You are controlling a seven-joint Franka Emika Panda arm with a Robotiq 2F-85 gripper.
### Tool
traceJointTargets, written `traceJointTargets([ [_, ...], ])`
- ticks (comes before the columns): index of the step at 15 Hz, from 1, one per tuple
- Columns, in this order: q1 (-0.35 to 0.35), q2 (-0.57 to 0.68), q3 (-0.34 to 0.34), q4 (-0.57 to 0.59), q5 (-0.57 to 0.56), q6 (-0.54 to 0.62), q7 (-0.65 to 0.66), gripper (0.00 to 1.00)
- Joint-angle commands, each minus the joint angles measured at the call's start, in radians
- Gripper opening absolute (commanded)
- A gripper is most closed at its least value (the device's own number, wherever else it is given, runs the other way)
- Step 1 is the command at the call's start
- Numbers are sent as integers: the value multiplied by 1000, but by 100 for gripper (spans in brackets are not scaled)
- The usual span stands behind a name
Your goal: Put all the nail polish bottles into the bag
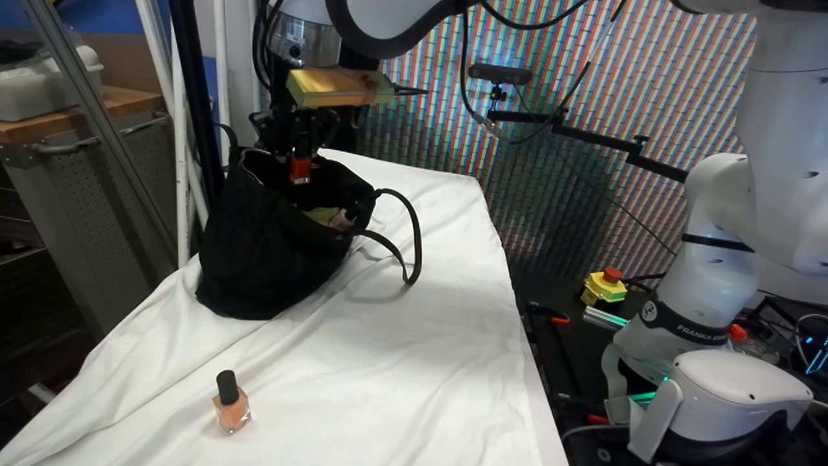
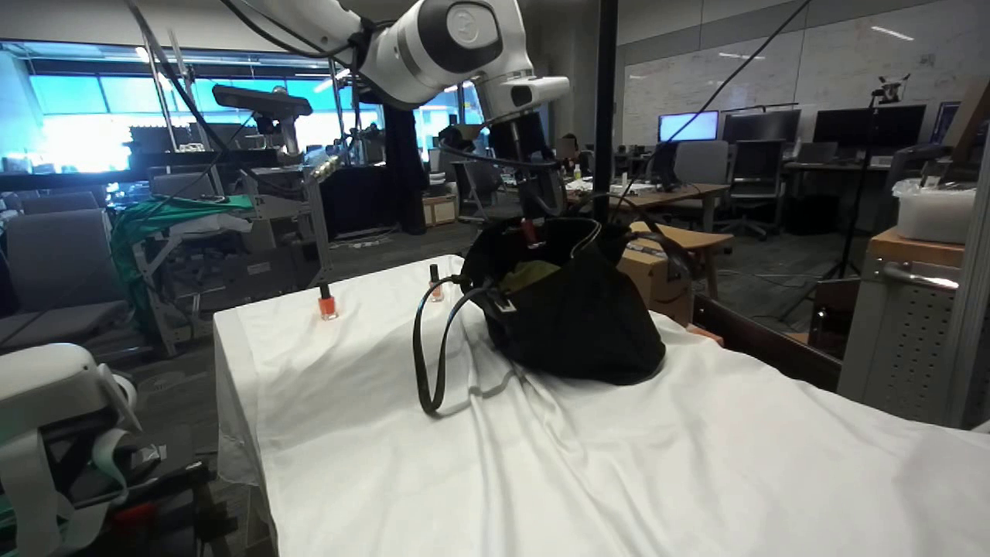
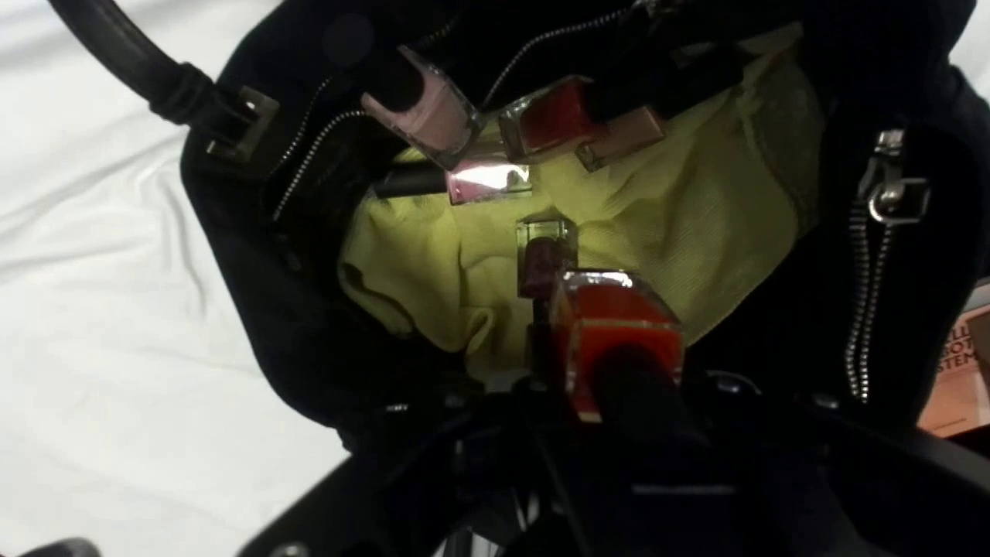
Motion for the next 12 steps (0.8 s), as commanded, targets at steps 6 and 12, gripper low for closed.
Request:
traceJointTargets([
  [6,8,87,-29,147,37,-42,-83,92],
  [12,12,78,-31,155,43,-48,-119,100],
])
